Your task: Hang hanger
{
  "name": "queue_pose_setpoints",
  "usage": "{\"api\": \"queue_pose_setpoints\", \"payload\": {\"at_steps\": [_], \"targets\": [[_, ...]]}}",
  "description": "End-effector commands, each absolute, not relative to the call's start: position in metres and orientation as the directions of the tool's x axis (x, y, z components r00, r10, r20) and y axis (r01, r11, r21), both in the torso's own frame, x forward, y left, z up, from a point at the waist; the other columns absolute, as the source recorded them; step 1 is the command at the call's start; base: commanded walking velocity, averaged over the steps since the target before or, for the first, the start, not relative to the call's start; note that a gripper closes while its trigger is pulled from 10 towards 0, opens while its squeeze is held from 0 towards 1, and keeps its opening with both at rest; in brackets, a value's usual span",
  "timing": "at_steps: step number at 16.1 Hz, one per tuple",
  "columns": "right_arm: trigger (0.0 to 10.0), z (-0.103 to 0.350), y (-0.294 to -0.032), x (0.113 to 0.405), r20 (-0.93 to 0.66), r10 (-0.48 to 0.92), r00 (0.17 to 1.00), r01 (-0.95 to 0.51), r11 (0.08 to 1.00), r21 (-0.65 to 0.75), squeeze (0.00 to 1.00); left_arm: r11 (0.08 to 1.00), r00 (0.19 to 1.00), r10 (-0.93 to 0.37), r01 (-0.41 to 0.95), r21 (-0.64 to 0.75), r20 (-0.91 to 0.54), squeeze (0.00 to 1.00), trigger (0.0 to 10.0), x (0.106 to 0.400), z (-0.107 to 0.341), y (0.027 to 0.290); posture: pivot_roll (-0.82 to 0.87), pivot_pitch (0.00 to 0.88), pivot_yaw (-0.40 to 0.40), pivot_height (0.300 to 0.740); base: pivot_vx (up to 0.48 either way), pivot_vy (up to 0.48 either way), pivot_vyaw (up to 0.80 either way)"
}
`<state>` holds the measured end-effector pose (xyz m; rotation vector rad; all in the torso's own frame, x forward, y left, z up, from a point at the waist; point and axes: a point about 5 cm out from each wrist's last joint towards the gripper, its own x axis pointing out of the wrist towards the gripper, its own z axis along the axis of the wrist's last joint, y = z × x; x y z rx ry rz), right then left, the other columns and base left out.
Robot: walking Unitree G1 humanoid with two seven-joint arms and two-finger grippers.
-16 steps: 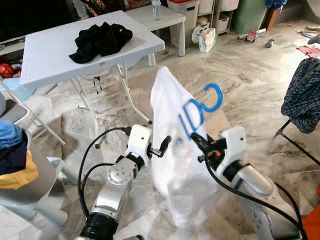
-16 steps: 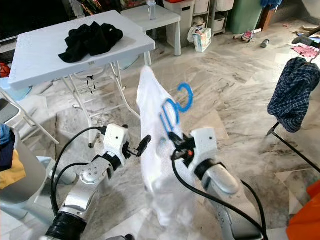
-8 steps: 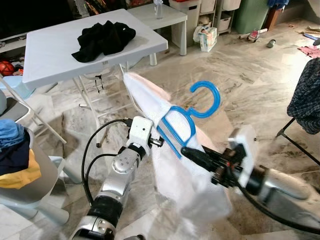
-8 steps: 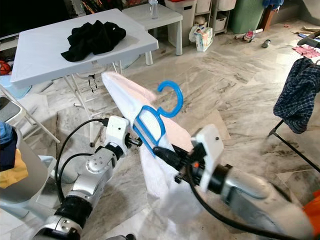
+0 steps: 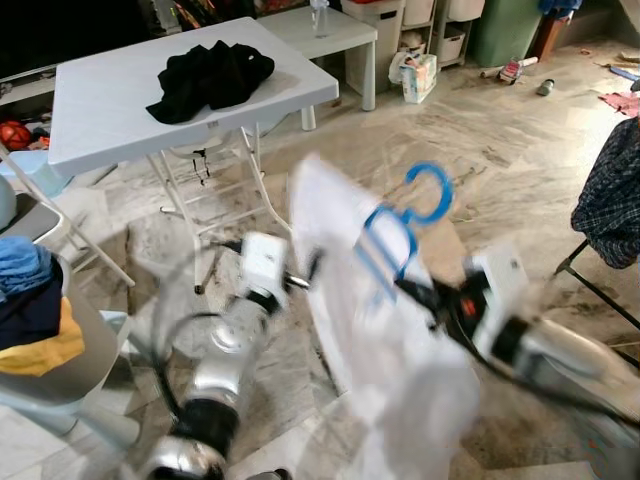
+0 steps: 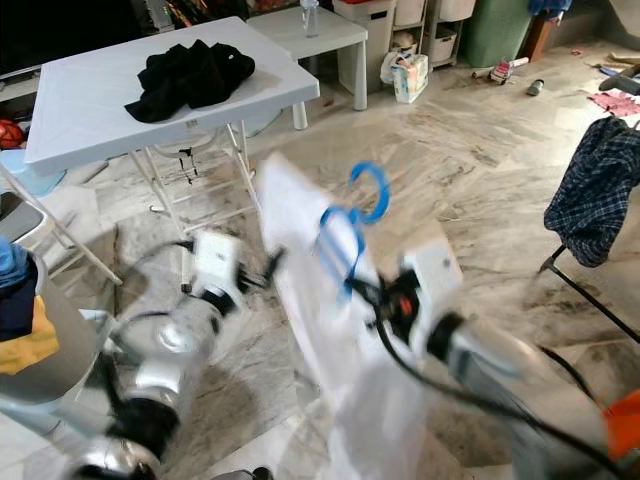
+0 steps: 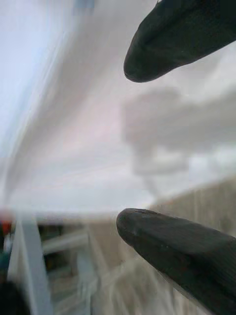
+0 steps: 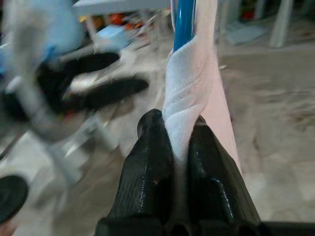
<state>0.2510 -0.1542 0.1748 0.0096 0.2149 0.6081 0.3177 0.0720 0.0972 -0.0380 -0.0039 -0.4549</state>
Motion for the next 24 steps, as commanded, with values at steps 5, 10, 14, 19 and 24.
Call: {"api": "queue_pose_setpoints", "payload": {"at_steps": [5, 10, 14, 19, 24], "targets": [[10.0, 0.194, -0.119, 0.268, -0.043, 0.580, 0.814, -0.577, 0.814, 0.066, 0.00, 0.823, 0.825, -0.565, 0.566, -0.051, 0.023, 0.00, 10.0, 0.307, 0.102, 0.047, -0.15, 0.061, 0.071, 0.740, 0.000, 0.000, 0.00], [10.0, 0.201, -0.103, 0.239, -0.066, 0.768, 0.637, -0.763, 0.640, 0.089, 0.00, 0.855, 0.856, -0.516, 0.517, -0.038, 0.026, 0.00, 10.0, 0.322, 0.106, 0.050, -0.17, 0.064, 0.068, 0.740, 0.000, 0.000, 0.00], [10.0, 0.197, -0.108, 0.225, -0.116, 0.802, 0.586, -0.796, 0.596, 0.106, 0.00, 0.880, 0.882, -0.467, 0.471, -0.068, 0.067, 0.00, 10.0, 0.330, 0.114, 0.054, -0.18, 0.066, 0.077, 0.740, 0.000, 0.000, 0.00], [10.0, 0.194, -0.120, 0.244, -0.135, 0.710, 0.691, -0.708, 0.702, 0.071, 0.00, 0.876, 0.886, -0.459, 0.463, -0.138, 0.062, 0.00, 10.0, 0.334, 0.113, 0.061, -0.17, 0.066, 0.076, 0.740, 0.000, 0.000, 0.00], [10.0, 0.201, -0.111, 0.262, -0.088, 0.696, 0.713, -0.688, 0.718, 0.101, 0.00, 0.698, 0.725, -0.676, 0.687, -0.200, 0.132, 0.00, 10.0, 0.312, 0.119, 0.028, -0.16, 0.061, 0.074, 0.740, 0.000, 0.000, 0.00]]}}
